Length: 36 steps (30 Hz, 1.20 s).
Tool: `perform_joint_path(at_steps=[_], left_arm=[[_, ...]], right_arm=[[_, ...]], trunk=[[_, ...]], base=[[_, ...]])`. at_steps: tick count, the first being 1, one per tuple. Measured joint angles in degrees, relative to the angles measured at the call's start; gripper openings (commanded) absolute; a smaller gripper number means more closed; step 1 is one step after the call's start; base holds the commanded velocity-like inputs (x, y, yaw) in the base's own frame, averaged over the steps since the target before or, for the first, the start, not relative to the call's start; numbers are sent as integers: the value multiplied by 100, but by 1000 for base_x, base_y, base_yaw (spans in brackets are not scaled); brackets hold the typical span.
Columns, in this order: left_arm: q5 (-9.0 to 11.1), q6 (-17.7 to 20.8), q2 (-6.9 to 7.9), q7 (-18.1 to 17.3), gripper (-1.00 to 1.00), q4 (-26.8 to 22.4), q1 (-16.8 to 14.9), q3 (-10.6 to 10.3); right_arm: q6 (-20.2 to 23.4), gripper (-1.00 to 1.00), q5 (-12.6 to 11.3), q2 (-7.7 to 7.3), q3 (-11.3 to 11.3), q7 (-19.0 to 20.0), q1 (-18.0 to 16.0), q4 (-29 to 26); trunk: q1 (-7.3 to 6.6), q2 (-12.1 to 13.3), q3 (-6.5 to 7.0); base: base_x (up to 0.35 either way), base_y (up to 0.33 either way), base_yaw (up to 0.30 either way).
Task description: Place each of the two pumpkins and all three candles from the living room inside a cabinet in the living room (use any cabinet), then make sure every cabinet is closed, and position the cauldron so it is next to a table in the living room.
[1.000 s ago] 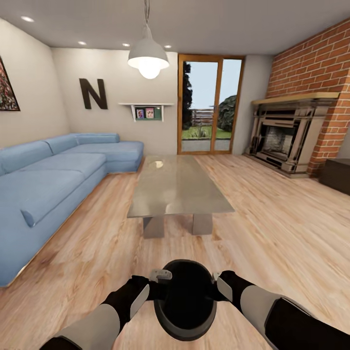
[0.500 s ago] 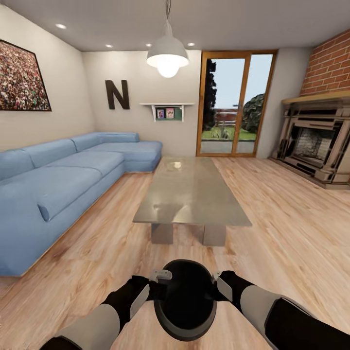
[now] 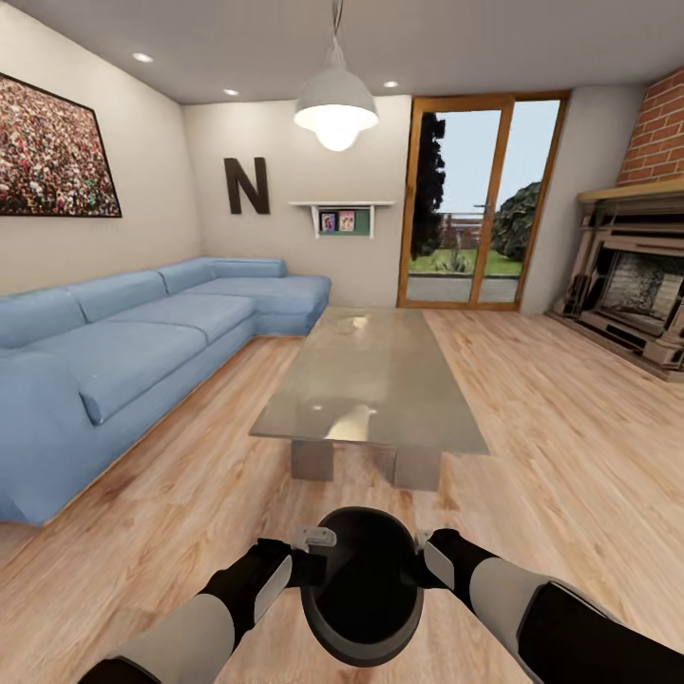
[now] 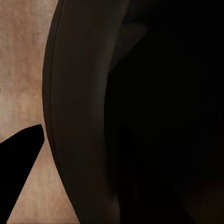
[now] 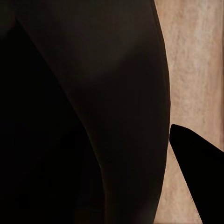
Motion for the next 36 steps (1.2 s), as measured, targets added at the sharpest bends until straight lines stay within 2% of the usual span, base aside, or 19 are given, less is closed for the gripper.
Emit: perform_joint_path(at_steps=[5, 16, 23, 36], left_arm=[[3, 1, 0, 1, -100, 1, -1, -5], [3, 1, 0, 1, -100, 2, -2, -5], [3, 2, 0, 1, -100, 1, -2, -5], [4, 1, 0, 1, -100, 1, -1, -5]], right_arm=[[-2, -100, -3, -1, -1, 0, 1, 0], [-2, -100, -3, -1, -2, 0, 1, 0], [-2, -100, -2, -1, -3, 0, 1, 0], [-1, -100, -2, -1, -2, 0, 1, 0]], trunk=[[-1, 0, 0], [-3, 0, 0], [-3, 0, 15], [0, 0, 22]], base=[[58, -19, 30], [297, 97, -3], [295, 84, -189], [30, 5, -22]])
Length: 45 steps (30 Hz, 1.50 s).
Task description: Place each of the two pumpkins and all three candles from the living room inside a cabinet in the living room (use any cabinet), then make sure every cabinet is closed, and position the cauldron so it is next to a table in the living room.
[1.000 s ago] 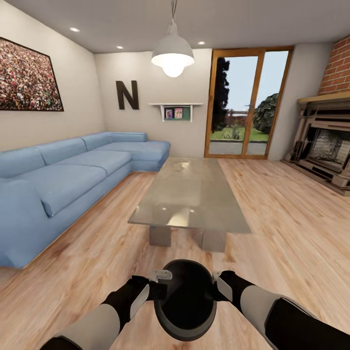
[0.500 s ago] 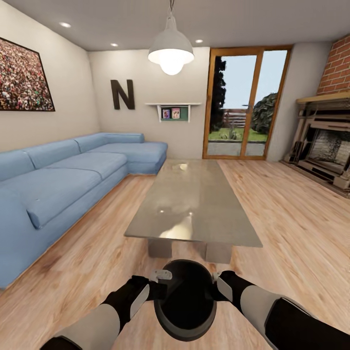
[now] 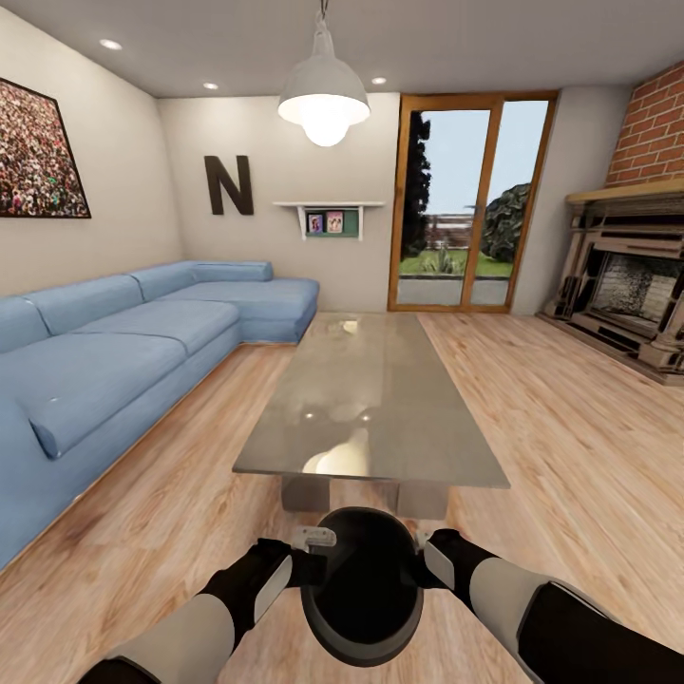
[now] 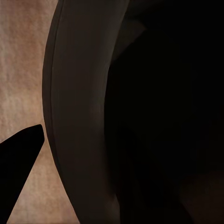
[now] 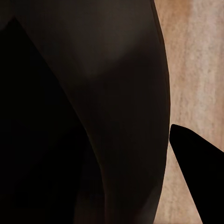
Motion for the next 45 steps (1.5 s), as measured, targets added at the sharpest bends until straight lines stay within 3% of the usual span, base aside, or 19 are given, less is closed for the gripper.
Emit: perform_joint_path(at_steps=[3, 9, 45], left_arm=[[0, 0, 0, 0, -100, 0, 0, 0], [3, 1, 0, 0, -100, -2, 2, -2], [1, 0, 0, 0, -100, 0, 0, -1]], right_arm=[[0, -100, 0, 0, 0, 0, 0, 0], [0, -100, -10, -1, 6, 0, 1, 1], [0, -100, -18, 0, 14, -1, 0, 0]], trunk=[[0, 0, 0], [16, -7, -165], [16, -8, -498]], base=[[0, 0, 0], [0, 0, 0], [56, 0, 0]])
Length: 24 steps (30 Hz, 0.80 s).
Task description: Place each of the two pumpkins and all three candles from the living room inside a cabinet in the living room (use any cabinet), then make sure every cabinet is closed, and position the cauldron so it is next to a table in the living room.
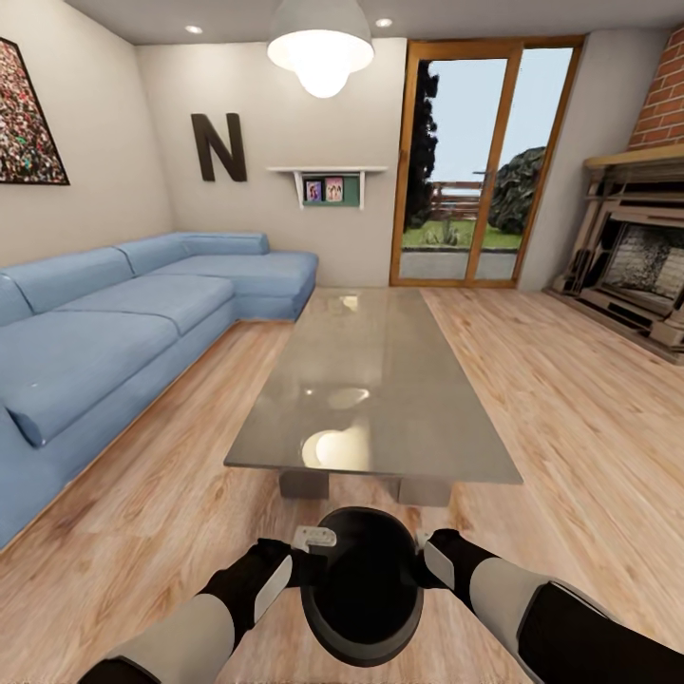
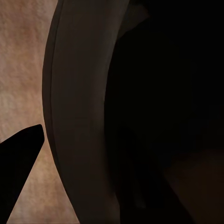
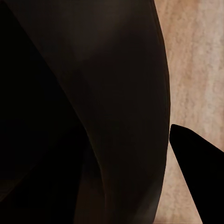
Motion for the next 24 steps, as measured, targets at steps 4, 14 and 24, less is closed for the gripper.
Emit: perform_joint_path(at_steps=[4, 14, 24], left_arm=[[0, 0, 0, 0, -100, 0, 0, 0], [-2, 0, 0, -1, -100, 0, 0, 1], [-1, 0, 0, 1, -100, 0, 0, 1]], right_arm=[[0, -100, 1, 0, -1, 0, 0, 0], [0, -100, -1, 0, 0, 0, 0, 0], [-1, -100, -2, 0, 0, 0, 0, 0]], trunk=[[0, 0, -37], [0, 0, -129], [0, 0, -222]], base=[[0, 0, 0], [0, 0, 0], [0, 0, 0]])
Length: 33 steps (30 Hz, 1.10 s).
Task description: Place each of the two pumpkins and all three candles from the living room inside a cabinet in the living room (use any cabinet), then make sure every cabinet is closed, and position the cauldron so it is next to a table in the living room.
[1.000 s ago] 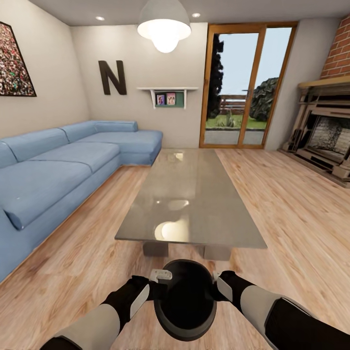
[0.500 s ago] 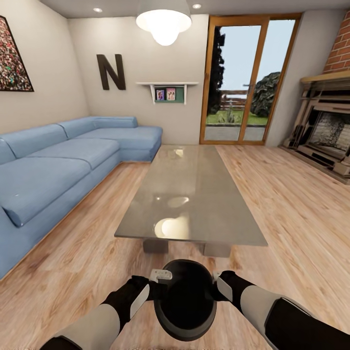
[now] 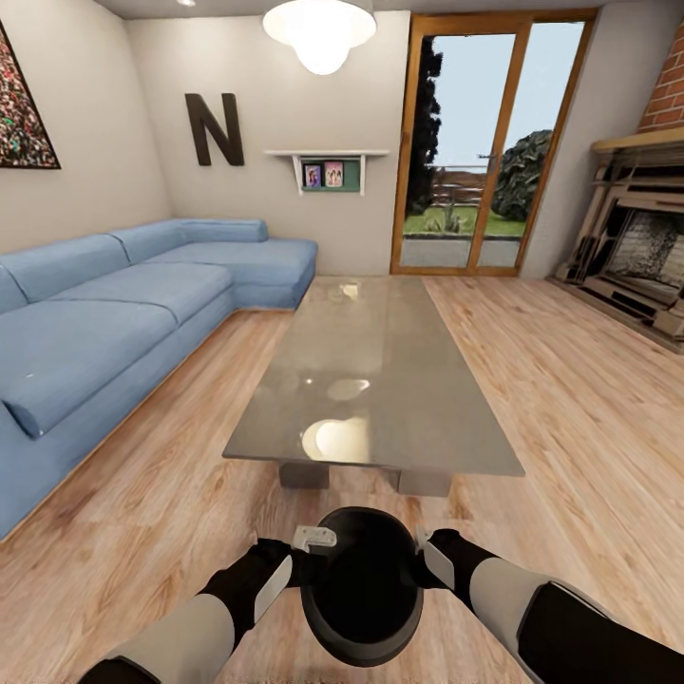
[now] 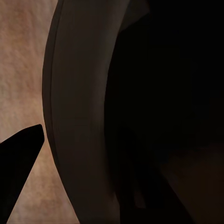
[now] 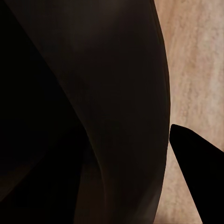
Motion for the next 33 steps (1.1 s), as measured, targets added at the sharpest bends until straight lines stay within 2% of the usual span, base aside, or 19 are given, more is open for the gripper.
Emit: perform_joint_path(at_steps=[21, 28, 33], left_arm=[[-1, 0, 0, 2, -100, -3, -1, -2], [-1, -1, 0, 1, -100, -3, -1, -2], [-2, 0, 0, 1, -100, -5, 0, -2]], right_arm=[[-7, -100, -11, 0, 9, 1, 0, 0], [-7, -100, -20, -1, 15, 1, 0, -1], [-6, -100, -15, -1, 15, 4, 0, -1]], trunk=[[0, 0, -166], [-4, -1, -170], [0, 0, -206]], base=[[0, 0, 0], [242, 0, 0], [60, 0, 0]])
